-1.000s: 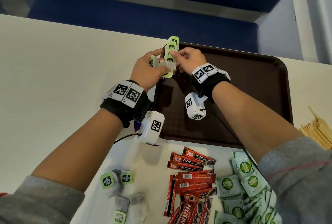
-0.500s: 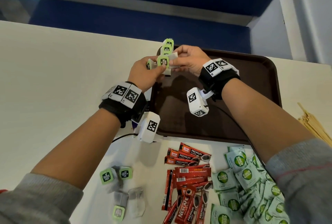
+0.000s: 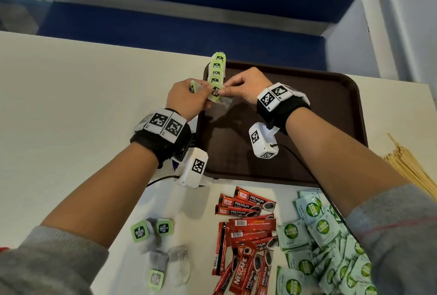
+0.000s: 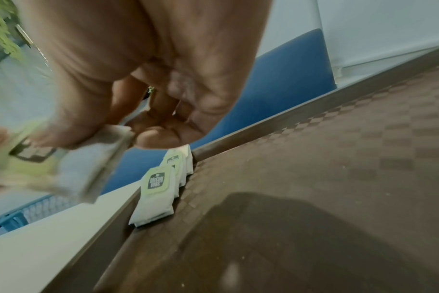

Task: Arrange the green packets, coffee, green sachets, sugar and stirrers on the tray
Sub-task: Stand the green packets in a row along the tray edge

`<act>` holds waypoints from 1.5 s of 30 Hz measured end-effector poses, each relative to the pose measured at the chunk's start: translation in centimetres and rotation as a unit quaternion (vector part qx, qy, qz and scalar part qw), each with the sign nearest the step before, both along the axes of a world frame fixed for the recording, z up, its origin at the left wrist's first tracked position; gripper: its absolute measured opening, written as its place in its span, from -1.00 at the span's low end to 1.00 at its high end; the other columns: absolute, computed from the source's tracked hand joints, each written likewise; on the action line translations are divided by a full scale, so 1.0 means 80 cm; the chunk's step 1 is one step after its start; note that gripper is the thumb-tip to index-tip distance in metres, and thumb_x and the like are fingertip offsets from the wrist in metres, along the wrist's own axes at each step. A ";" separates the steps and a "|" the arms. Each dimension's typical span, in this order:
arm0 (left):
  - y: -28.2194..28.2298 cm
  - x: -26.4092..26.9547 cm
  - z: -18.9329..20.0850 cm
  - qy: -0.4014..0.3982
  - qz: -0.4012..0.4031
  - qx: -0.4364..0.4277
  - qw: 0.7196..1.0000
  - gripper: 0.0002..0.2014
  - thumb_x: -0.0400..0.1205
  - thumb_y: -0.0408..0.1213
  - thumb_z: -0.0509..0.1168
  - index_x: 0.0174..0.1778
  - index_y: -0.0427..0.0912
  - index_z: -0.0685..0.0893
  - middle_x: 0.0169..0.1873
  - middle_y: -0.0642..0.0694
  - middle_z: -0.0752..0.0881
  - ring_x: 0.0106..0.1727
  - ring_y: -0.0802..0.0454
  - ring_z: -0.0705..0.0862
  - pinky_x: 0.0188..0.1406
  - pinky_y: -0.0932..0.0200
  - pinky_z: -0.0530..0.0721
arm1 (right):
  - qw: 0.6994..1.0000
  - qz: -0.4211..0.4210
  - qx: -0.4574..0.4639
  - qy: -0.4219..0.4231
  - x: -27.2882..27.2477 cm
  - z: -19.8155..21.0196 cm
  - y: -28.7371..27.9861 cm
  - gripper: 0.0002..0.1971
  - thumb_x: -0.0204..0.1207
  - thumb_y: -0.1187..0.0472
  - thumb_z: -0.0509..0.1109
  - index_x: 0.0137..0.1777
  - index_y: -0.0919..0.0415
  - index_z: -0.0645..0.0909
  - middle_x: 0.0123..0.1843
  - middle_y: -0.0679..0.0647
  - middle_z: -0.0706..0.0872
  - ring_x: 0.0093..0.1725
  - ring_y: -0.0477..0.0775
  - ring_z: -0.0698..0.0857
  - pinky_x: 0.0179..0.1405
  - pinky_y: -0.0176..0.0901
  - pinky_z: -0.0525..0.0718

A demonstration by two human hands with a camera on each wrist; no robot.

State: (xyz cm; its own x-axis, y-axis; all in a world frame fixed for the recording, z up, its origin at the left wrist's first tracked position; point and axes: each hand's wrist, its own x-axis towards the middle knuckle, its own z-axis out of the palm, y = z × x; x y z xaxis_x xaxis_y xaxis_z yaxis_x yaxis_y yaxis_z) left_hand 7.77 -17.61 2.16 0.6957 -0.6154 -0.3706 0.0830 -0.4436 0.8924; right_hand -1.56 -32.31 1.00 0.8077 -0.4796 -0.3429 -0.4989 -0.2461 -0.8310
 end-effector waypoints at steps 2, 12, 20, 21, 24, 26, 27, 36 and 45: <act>-0.001 0.002 0.000 0.010 0.013 -0.001 1.000 -0.88 0.65 -0.27 0.28 0.02 -0.15 0.71 -0.09 -0.13 0.78 -0.22 0.01 0.76 0.03 0.00 0.78 | 0.999 -0.019 -0.023 0.013 0.002 -0.009 -0.003 -0.84 0.40 0.13 0.55 -0.04 0.11 0.79 -0.11 -0.08 0.79 -0.07 -0.12 0.72 0.04 -0.21 0.68; -0.001 0.008 0.005 0.065 0.025 -0.016 0.997 -0.71 0.65 -0.47 0.20 0.28 -0.22 0.56 -0.23 -0.11 0.72 -0.31 0.05 0.69 -0.14 0.21 0.77 | 0.988 -0.139 0.002 0.073 0.018 -0.051 0.013 -0.85 0.46 0.29 0.50 -0.23 0.14 0.56 -0.26 0.01 0.66 -0.29 -0.08 0.70 -0.26 -0.23 0.78; 0.000 0.011 0.001 0.071 0.031 -0.021 0.997 -0.73 0.65 -0.47 0.21 0.25 -0.23 0.58 -0.22 -0.12 0.72 -0.30 0.04 0.70 -0.18 0.25 0.78 | 0.980 -0.161 -0.026 0.112 0.029 -0.065 0.017 -0.82 0.39 0.21 0.57 -0.35 0.07 0.62 -0.24 0.01 0.75 -0.22 0.00 0.78 -0.04 -0.04 0.79; 0.001 0.012 0.001 0.071 0.032 -0.022 0.997 -0.74 0.65 -0.47 0.21 0.24 -0.23 0.58 -0.23 -0.11 0.72 -0.30 0.04 0.70 -0.18 0.25 0.78 | 0.979 -0.168 -0.027 0.116 0.029 -0.066 0.018 -0.82 0.38 0.20 0.58 -0.35 0.06 0.63 -0.23 0.01 0.76 -0.20 0.00 0.78 -0.03 -0.04 0.79; 0.002 0.013 -0.001 0.070 0.029 -0.022 0.997 -0.77 0.65 -0.46 0.22 0.20 -0.20 0.58 -0.23 -0.09 0.71 -0.32 0.08 0.71 -0.23 0.29 0.77 | 0.977 -0.175 -0.026 0.123 0.031 -0.065 0.020 -0.81 0.35 0.19 0.60 -0.37 0.05 0.63 -0.23 0.01 0.77 -0.18 0.01 0.78 -0.03 -0.03 0.79; 0.003 0.013 -0.002 0.071 0.027 -0.024 0.997 -0.78 0.64 -0.47 0.23 0.18 -0.20 0.58 -0.21 -0.09 0.72 -0.33 0.09 0.72 -0.23 0.30 0.76 | 0.976 -0.185 -0.009 0.114 0.032 -0.065 0.022 -0.79 0.38 0.25 0.57 -0.37 0.08 0.60 -0.30 0.02 0.74 -0.31 -0.01 0.76 -0.07 -0.01 0.80; 0.003 0.013 -0.003 0.072 0.026 -0.024 0.997 -0.77 0.63 -0.48 0.24 0.18 -0.20 0.58 -0.21 -0.09 0.72 -0.33 0.09 0.72 -0.22 0.30 0.76 | 0.976 -0.192 0.004 0.106 0.032 -0.065 0.023 -0.78 0.40 0.29 0.55 -0.37 0.10 0.59 -0.34 0.03 0.72 -0.36 -0.01 0.74 -0.08 0.00 0.81; 0.001 0.013 -0.006 0.077 0.023 -0.025 0.996 -0.78 0.62 -0.48 0.26 0.14 -0.19 0.58 -0.08 -0.18 0.72 -0.31 0.10 0.73 -0.22 0.29 0.76 | 0.974 -0.207 0.034 0.085 0.032 -0.060 0.027 -0.79 0.42 0.32 0.53 -0.33 0.14 0.57 -0.30 0.03 0.71 -0.41 -0.10 0.72 -0.26 -0.22 0.79; -0.001 0.014 -0.013 0.081 0.023 -0.019 0.996 -0.71 0.58 -0.46 0.36 0.16 -0.16 0.50 0.02 -0.21 0.70 -0.16 0.04 0.78 -0.07 0.13 0.80 | 0.972 -0.216 0.031 0.090 0.031 -0.056 0.032 -0.81 0.42 0.34 0.52 -0.33 0.14 0.60 -0.26 0.05 0.74 -0.46 -0.13 0.71 -0.37 -0.29 0.77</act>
